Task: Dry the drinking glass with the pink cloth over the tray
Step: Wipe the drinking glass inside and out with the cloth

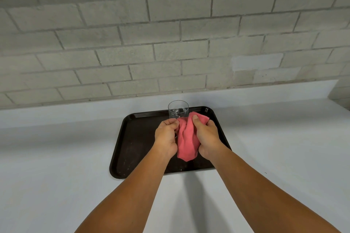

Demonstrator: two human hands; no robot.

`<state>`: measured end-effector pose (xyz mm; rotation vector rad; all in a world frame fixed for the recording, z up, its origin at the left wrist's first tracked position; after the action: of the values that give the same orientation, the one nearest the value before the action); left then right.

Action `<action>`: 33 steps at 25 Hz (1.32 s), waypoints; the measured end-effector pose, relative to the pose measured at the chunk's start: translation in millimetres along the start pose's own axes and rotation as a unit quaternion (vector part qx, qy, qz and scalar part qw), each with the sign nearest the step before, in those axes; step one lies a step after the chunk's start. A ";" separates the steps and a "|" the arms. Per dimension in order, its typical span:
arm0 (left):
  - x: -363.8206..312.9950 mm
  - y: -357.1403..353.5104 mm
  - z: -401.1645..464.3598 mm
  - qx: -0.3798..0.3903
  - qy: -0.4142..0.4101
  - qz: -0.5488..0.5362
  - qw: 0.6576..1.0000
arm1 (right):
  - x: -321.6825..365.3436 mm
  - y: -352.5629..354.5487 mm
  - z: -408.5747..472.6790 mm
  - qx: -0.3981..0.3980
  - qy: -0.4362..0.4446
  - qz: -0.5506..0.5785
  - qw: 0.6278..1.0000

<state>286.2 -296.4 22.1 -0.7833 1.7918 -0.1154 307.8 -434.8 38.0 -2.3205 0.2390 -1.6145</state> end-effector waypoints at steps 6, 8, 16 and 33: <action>-14.0 9.6 5.4 -0.031 -0.042 0.069 0.996 | -7.6 1.5 9.4 -0.008 -0.007 0.012 1.000; -25.7 17.5 12.5 -0.067 -0.080 0.167 0.980 | -4.4 5.1 13.0 -0.025 0.016 -0.009 1.000; -27.7 -8.1 58.9 0.175 -0.065 0.300 0.935 | 17.3 15.4 32.8 -0.079 0.095 -0.048 0.991; -23.8 -18.5 69.7 0.213 -0.002 0.171 0.962 | 49.7 0.5 41.6 -0.052 0.143 -0.040 0.988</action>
<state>359.5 -276.8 23.7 -0.1628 1.7868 -0.2591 364.2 -444.1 68.4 -2.1899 0.3032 -2.0207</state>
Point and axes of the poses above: each hand's wrist, its own z-axis towards the middle knuckle, its own y-axis out of the back of the hand, x = y × z, the point moved 8 cm from there along z, towards the middle knuckle, and after that the axes turned 5 degrees about x, right-handed, at the moved point
